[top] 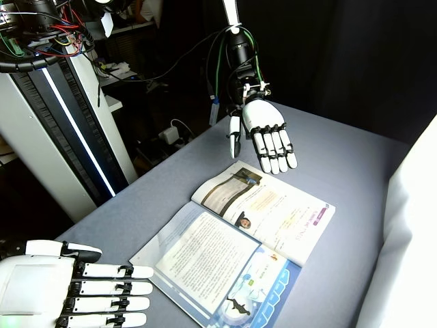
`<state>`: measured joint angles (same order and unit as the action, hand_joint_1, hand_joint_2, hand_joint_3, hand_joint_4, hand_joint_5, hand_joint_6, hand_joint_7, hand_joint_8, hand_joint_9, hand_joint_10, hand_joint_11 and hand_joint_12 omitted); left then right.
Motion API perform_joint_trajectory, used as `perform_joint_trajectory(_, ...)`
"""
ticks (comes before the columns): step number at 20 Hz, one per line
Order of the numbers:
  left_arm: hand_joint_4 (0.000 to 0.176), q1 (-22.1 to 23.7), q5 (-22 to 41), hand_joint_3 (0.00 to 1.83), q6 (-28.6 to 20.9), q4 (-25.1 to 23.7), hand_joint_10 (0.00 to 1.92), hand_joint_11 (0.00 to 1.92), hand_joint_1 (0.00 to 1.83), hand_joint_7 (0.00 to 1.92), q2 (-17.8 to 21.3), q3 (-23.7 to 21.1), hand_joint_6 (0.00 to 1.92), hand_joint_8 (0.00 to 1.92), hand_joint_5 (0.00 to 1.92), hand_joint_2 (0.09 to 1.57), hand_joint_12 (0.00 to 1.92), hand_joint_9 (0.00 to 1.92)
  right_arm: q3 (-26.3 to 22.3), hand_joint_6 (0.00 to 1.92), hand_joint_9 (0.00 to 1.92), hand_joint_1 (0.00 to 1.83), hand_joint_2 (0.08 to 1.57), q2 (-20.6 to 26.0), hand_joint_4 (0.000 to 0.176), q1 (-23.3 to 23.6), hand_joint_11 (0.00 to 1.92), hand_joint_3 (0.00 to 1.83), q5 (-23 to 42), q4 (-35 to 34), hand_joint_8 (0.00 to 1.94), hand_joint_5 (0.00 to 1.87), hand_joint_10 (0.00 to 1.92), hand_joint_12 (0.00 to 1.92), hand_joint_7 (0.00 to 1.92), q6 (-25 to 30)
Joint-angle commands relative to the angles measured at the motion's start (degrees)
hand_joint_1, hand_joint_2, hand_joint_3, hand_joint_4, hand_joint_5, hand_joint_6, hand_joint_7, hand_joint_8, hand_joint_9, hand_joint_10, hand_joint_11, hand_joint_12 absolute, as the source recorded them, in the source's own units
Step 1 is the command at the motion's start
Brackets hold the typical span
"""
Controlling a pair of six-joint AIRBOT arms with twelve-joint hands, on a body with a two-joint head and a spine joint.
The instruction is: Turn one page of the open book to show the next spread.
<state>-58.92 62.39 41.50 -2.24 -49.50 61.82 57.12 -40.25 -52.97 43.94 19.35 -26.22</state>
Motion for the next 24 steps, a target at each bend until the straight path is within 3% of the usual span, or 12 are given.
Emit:
perform_joint_trajectory(1, 0.021, 0.5, 6.4, 0.02, -0.4, 0.9, 0.00, 0.00, 0.24, 0.00, 0.1, -0.2, 0.00, 0.00, 0.03, 1.35, 0.00, 0.00, 0.0, 0.04, 0.00, 0.20, 1.31, 0.2, 0.000, 0.9, 0.00, 0.04, 5.4, -1.4, 0.00, 0.03, 0.00, 0.00, 0.00, 0.1)
perform_joint_trajectory(4, 0.024, 0.5, 5.6, 0.01, -0.9, -0.3, 0.00, 0.00, 0.25, 0.00, 0.4, -0.1, 0.00, 0.00, 0.04, 1.34, 0.00, 0.00, -0.1, 0.03, 0.00, 0.16, 1.31, 0.3, 0.000, 1.4, 0.00, 0.02, 4.7, 0.9, 0.00, 0.03, 0.00, 0.00, 0.00, 1.5)
perform_joint_trajectory(5, 0.018, 0.5, 5.3, 0.00, -0.9, -0.4, 0.00, 0.00, 0.25, 0.00, 0.6, -0.2, 0.01, 0.00, 0.05, 1.34, 0.00, 0.00, -0.1, 0.02, 0.00, 0.13, 1.31, 0.3, 0.000, 1.9, 0.00, 0.02, 3.8, 2.3, 0.00, 0.02, 0.00, 0.00, 0.00, 2.1)
perform_joint_trajectory(8, 0.030, 0.5, 4.3, 0.00, -1.1, -0.8, 0.00, 0.00, 0.18, 0.00, 1.1, -0.3, 0.00, 0.00, 0.01, 1.34, 0.00, 0.00, -0.3, 0.01, 0.00, 0.13, 1.30, 0.3, 0.000, 5.7, 0.00, 0.01, -0.8, 9.7, 0.00, 0.00, 0.00, 0.00, 0.00, 4.9)
perform_joint_trajectory(11, 0.031, 0.5, 3.6, 0.00, -1.6, -1.4, 0.00, 0.00, 0.17, 0.00, 1.1, -0.3, 0.00, 0.00, 0.01, 1.34, 0.00, 0.00, -0.2, 0.01, 0.00, 0.14, 1.30, 0.0, 0.000, 9.9, 0.00, 0.01, -5.2, 18.4, 0.00, 0.00, 0.00, 0.00, 0.00, 10.0)
perform_joint_trajectory(12, 0.042, 0.5, 3.5, 0.00, -1.7, -1.6, 0.00, 0.00, 0.20, 0.00, 1.1, -0.3, 0.00, 0.00, 0.00, 1.34, 0.00, 0.00, 0.0, 0.00, 0.00, 0.18, 1.30, -0.5, 0.000, 11.1, 0.00, 0.01, -6.5, 21.9, 0.00, 0.00, 0.00, 0.00, 0.00, 12.2)
perform_joint_trajectory(14, 0.024, 0.5, 3.8, 0.00, -1.7, -1.4, 0.00, 0.00, 0.20, 0.00, 1.1, -0.3, 0.00, 0.00, 0.00, 1.34, 0.00, 0.00, 0.9, 0.01, 0.00, 0.18, 1.29, -1.8, 0.000, 12.2, 0.00, 0.00, -7.6, 26.7, 0.00, 0.02, 0.00, 0.00, 0.00, 16.7)
perform_joint_trajectory(17, 0.038, 0.5, 4.4, 0.00, -1.7, -0.9, 0.00, 0.00, 0.09, 0.00, 1.6, -0.3, 0.00, 0.00, 0.00, 1.35, 0.00, 0.00, 1.9, 0.01, 0.00, 0.05, 1.30, -3.6, 0.000, 13.4, 0.00, 0.01, -9.2, 34.0, 0.00, 0.03, 0.00, 0.00, 0.00, 22.7)
perform_joint_trajectory(18, 0.023, 0.5, 4.4, 0.00, -1.6, -0.8, 0.00, 0.00, 0.15, 0.00, 1.7, -0.3, 0.00, 0.00, 0.01, 1.35, 0.00, 0.00, 2.3, 0.01, 0.00, 0.06, 1.30, -4.2, 0.000, 13.7, 0.00, 0.00, -9.5, 36.0, 0.00, 0.04, 0.00, 0.00, 0.00, 24.6)
perform_joint_trajectory(20, 0.035, 0.5, 4.6, 0.00, -1.6, -0.7, 0.00, 0.00, 0.17, 0.00, 1.9, -0.4, 0.00, 0.00, 0.00, 1.36, 0.00, 0.00, 2.8, 0.00, 0.00, 0.06, 1.30, -5.0, 0.000, 14.3, 0.04, 0.00, -10.2, 40.1, 0.00, 0.02, 0.00, 0.03, 0.00, 28.1)
perform_joint_trajectory(22, 0.034, 0.5, 4.7, 0.00, -1.5, -0.6, 0.00, 0.00, 0.18, 0.00, 2.0, -0.4, 0.00, 0.00, 0.00, 1.37, 0.00, 0.00, 2.9, 0.01, 0.00, 0.08, 1.27, -5.3, 0.000, 14.7, 0.00, 0.00, -10.6, 42.3, 0.00, 0.05, 0.00, 0.30, 0.00, 29.8)
perform_joint_trajectory(24, 0.031, 0.5, 4.9, 0.00, -1.4, -0.5, 0.00, 0.00, 0.19, 0.00, 2.0, -0.4, 0.00, 0.00, 0.01, 1.37, 0.00, 0.00, 3.3, 0.00, 0.00, 0.06, 1.28, -5.9, 0.000, 14.9, 0.00, 0.00, -11.0, 44.9, 0.00, 0.06, 0.00, 0.11, 0.00, 32.2)
